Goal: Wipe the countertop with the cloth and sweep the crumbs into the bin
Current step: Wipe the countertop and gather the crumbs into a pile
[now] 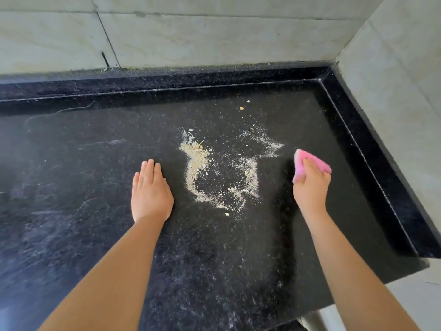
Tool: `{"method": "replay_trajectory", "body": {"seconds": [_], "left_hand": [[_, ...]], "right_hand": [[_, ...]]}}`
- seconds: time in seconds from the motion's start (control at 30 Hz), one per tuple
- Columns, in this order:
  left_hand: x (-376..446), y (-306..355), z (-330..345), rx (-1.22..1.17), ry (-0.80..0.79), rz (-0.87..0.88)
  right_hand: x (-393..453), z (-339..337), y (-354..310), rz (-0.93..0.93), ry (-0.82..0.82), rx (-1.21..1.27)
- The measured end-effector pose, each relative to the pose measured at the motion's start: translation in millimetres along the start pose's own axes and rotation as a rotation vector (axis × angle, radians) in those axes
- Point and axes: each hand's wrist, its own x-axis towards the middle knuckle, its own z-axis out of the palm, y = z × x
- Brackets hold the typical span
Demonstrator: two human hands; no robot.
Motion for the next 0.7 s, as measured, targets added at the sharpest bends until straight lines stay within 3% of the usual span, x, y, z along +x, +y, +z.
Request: {"method": "replay_trajectory", "body": {"seconds": [0.13,0.33,0.5,0.6,0.7], "left_hand": [[0.5,-0.2,-0.5,-0.003,-0.023,-0.005],[1.7,-2.1,2.3,-0.003,-0.018,-0.005],[11.0,-6.4,-6.2,0.060,0.000,0.052],[33.3,-12.9,-17.6,0.095,0.102,0.125],[37.7,-11.0,-20.1,0.080,0.136,0.149]], "right_hand": [[-14.7,22.0,-0.8,0.160,-0.168,-0.246],[-55.0,40.5,-62.6,0.068,-0.287,-0.143],[-47.7,28.9,-76.9,-0.162,-0.006,0.249],[1.8,5.4,-55.2,-0.103,0.055,0.208],[58.3,9.2,-22.9,0.038,-0.006,0.022]]}}
